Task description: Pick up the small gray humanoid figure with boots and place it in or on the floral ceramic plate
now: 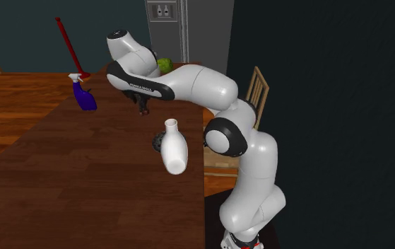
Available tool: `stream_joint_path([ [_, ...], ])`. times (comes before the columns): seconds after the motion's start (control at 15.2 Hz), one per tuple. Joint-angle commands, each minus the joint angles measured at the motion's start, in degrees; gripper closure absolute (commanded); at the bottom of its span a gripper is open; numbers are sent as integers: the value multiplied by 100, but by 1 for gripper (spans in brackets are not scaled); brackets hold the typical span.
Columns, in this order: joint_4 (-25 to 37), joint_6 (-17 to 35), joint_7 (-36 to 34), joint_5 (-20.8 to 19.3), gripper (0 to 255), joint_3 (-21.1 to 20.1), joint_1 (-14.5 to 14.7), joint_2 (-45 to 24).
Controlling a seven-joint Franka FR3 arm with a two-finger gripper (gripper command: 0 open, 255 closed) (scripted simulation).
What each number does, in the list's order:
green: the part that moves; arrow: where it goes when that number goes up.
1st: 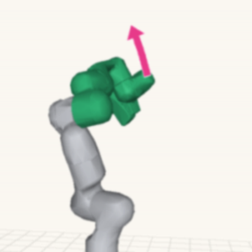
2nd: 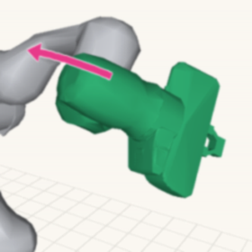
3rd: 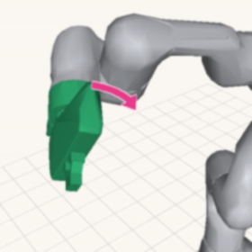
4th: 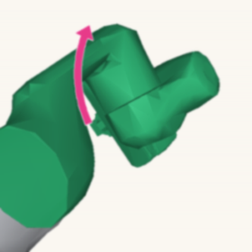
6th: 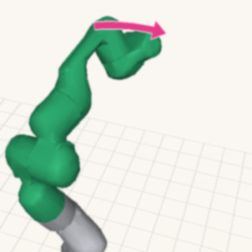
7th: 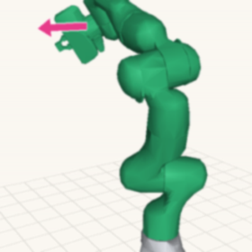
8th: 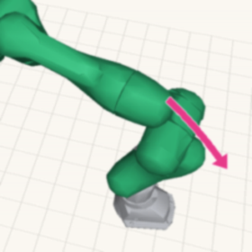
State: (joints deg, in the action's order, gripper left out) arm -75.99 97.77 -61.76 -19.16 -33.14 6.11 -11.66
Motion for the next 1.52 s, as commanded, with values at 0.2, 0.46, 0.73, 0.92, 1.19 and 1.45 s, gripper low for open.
stream_joint_path([
  [0.2,-1406,344,334,815,255,82,-416,1356],
  [0.46,-2439,474,696,1438,255,348,-469,2471],
  [0.73,-3284,424,1007,1876,255,673,-337,3477],
  [0.92,-3736,321,1163,2065,255,871,-213,4065],
  [1.19,-4119,616,1145,2097,255,863,-177,4153],
  [1.45,-4482,911,1123,2127,255,843,-148,4223],
])
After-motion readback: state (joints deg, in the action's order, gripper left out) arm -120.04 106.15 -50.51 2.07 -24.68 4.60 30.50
